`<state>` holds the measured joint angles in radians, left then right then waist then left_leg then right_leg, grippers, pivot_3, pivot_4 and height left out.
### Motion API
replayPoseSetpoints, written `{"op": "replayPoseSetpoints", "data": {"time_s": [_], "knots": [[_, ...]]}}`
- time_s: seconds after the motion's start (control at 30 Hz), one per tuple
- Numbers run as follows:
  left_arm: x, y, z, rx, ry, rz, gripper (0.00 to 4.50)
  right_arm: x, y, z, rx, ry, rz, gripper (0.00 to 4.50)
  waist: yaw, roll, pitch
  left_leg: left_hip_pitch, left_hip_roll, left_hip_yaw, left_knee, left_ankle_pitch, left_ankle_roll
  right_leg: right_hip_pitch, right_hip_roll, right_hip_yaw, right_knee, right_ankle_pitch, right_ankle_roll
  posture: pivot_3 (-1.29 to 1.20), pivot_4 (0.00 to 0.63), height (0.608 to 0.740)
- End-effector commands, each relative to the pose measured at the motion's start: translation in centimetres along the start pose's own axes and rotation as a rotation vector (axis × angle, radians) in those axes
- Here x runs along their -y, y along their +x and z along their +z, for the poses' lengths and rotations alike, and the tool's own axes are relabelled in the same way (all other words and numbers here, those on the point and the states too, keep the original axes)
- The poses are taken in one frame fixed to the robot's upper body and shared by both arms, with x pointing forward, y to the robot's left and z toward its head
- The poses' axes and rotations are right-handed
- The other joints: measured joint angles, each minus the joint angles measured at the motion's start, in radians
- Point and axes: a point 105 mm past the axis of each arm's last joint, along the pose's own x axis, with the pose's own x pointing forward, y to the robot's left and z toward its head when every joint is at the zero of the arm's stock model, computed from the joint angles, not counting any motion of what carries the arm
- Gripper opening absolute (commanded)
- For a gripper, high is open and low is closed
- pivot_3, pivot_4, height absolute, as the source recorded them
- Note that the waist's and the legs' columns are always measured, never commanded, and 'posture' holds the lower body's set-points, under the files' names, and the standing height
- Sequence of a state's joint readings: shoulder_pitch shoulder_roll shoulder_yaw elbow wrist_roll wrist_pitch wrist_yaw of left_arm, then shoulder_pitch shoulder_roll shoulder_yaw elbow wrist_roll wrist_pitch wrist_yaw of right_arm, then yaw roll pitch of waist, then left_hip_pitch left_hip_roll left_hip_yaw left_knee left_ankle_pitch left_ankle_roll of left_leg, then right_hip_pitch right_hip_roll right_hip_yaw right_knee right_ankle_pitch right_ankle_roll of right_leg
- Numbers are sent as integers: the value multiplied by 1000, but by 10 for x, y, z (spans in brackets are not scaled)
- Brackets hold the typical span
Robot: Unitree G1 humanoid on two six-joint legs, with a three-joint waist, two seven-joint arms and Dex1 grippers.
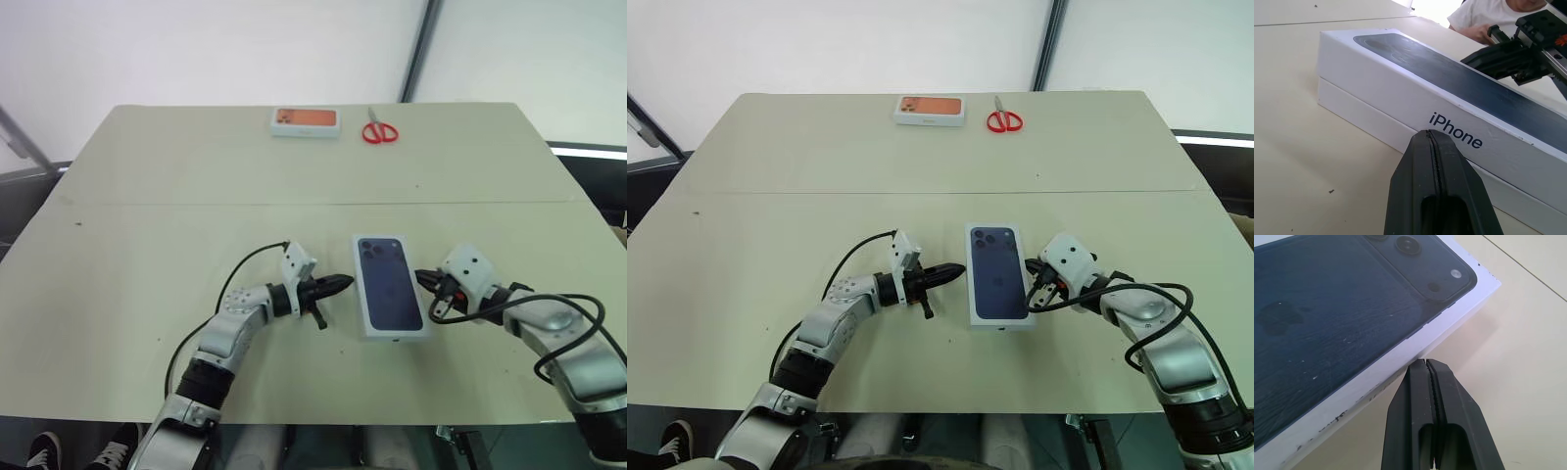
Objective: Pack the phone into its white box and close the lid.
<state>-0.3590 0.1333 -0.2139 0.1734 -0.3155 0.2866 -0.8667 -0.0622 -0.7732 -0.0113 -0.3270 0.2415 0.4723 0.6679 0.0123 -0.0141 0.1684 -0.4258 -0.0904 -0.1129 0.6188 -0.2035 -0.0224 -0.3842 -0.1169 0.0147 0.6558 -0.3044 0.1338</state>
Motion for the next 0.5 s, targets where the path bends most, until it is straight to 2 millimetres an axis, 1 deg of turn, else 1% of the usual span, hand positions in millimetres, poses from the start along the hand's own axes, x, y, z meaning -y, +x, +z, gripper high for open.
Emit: {"op": "replayPoseSetpoints", "data": {"time_s": [0.03,0.23,0.37,0.5], "knots": [[5,8,14,40,42,-24,0,0,-2,11,42,-38,-3,40,0,0,0,0,0,0,0,0,0,0,0,0,0,0,0,0,150,740],[5,1,11,25,47,-24,0,-1,-2,13,55,-38,-1,40,-1,0,0,0,0,0,0,0,0,0,0,0,0,0,0,0,150,740],[4,-2,15,37,46,-19,0,-4,-2,18,69,-37,23,40,-1,0,0,0,0,0,0,0,0,0,0,0,0,0,0,0,150,740],[4,-3,14,31,48,-11,0,-3,-2,17,62,-51,19,40,-1,0,0,0,0,0,0,0,0,0,0,0,0,0,0,0,150,740]]}}
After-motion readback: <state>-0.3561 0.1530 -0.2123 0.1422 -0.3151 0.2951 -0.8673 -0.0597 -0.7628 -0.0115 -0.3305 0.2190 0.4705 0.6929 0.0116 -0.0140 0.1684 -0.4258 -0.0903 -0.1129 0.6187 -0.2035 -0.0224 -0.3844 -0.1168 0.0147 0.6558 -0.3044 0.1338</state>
